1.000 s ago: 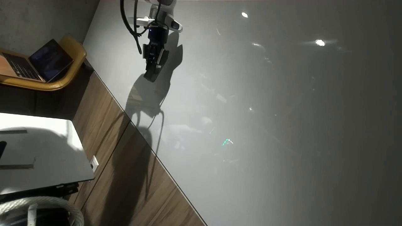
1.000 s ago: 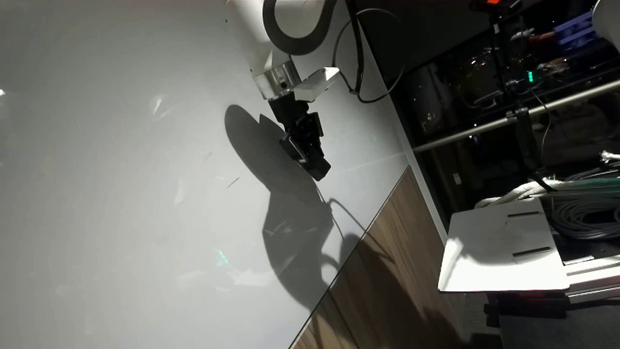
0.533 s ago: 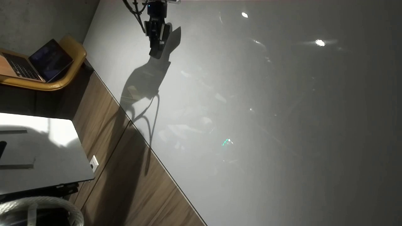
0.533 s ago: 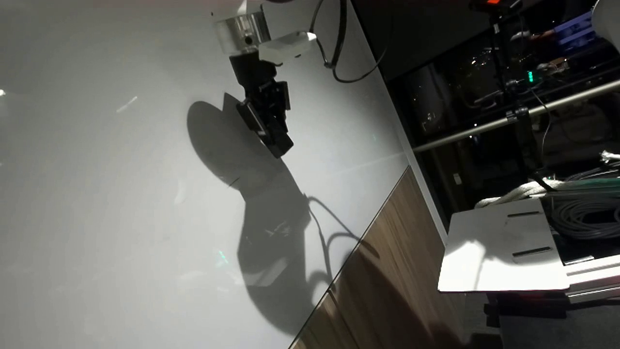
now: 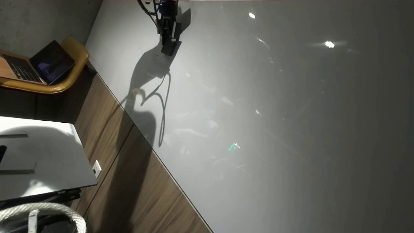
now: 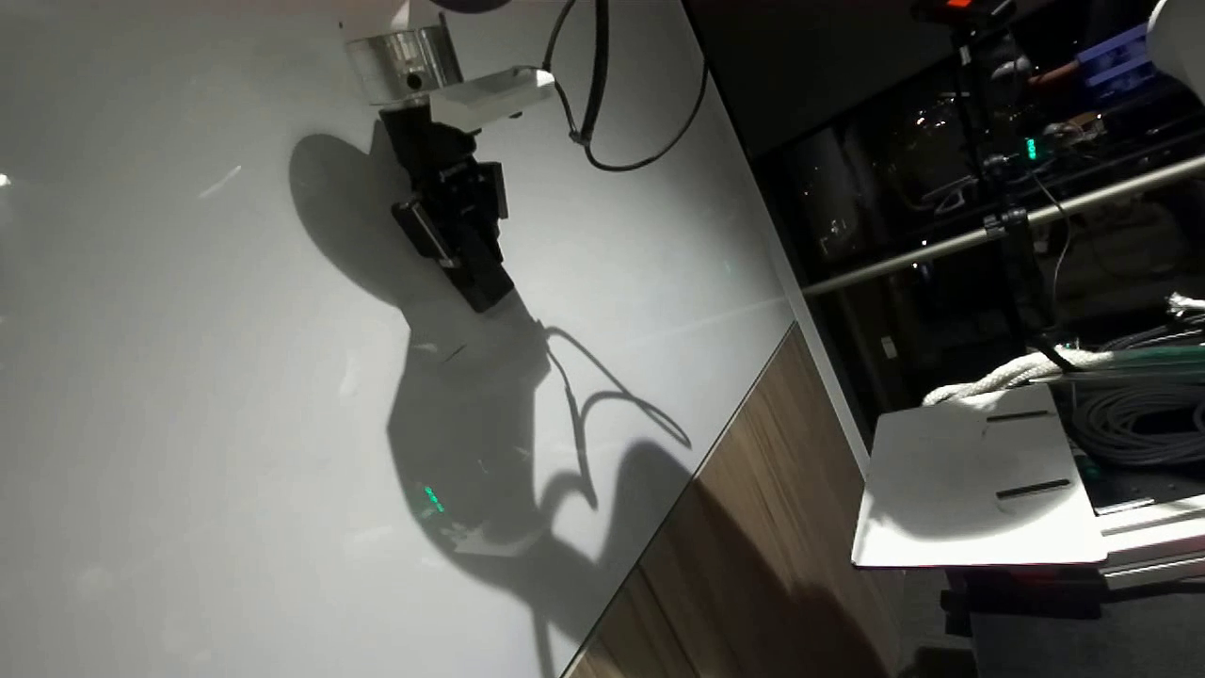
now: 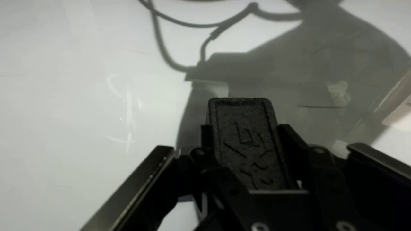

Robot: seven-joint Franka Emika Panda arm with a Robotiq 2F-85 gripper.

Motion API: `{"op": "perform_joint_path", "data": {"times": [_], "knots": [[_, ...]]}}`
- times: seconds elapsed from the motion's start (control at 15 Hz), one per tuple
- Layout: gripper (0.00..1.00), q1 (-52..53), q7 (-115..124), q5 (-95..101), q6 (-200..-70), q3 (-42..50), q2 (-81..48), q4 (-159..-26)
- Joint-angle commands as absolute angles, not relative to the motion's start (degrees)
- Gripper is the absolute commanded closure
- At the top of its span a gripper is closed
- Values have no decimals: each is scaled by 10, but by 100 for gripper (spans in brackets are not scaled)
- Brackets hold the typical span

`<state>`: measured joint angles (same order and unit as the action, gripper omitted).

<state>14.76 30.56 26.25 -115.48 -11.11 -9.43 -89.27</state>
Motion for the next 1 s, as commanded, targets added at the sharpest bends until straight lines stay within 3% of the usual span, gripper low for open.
{"op": "perform_joint_path", "data": {"times": [0.0, 0.67, 0.93], "knots": [[71, 173, 306, 270, -1136, -104, -184, -802], [71, 258, 308, 262, -1082, -89, -311, -668], [71, 257, 313, 271, -1086, -98, -279, -747]]}}
